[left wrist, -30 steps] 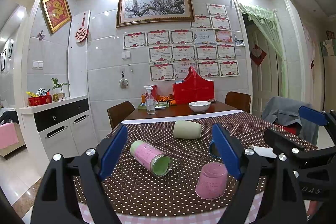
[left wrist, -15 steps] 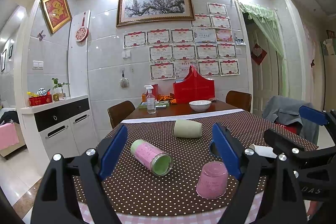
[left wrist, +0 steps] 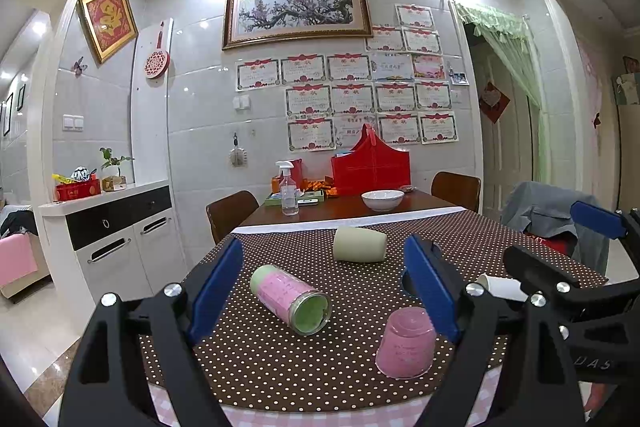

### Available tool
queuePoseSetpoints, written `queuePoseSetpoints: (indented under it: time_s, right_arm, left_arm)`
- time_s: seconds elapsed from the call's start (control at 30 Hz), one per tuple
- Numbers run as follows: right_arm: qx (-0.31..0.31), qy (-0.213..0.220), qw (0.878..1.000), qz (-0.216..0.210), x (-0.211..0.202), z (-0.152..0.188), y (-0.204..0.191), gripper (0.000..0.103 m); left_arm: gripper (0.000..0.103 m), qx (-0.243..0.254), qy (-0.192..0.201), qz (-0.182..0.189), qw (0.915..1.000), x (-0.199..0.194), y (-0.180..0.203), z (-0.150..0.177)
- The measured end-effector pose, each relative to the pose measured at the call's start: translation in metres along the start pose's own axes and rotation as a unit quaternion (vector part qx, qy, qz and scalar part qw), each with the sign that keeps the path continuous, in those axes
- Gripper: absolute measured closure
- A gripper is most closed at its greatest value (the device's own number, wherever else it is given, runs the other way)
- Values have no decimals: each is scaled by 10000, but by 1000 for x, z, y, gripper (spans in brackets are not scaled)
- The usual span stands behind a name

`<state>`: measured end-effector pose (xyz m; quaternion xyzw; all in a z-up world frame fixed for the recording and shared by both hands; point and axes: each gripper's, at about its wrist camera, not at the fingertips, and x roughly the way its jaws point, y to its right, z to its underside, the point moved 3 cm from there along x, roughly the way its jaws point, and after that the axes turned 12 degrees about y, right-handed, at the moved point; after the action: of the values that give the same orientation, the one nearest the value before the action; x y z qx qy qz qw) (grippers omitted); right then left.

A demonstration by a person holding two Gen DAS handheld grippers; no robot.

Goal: Flip cup upside down

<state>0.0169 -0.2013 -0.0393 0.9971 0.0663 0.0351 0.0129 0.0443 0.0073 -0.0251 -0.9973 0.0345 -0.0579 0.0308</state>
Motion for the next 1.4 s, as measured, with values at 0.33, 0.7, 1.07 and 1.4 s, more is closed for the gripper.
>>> queuePoseSetpoints:
  time_s: [0.33, 0.7, 1.07, 1.4]
  right_arm:
    - [3, -8, 10000, -6, 1, -2, -2, 7]
    - [1, -45, 10000, -12, 0, 4, 3, 7]
    - [-7, -62, 10000, -12, 1, 8, 4, 7]
    - [-23, -117, 9999, -17, -2, 20, 9, 7]
  left_arm:
    - [21, 7, -4, 9, 10000, 1, 1, -1]
    - [21, 29, -49, -13, 10000, -3, -15, 8]
    - [21, 48, -81, 4, 10000, 1, -24, 12]
    - [21, 89, -143, 24, 9999, 2, -30, 15]
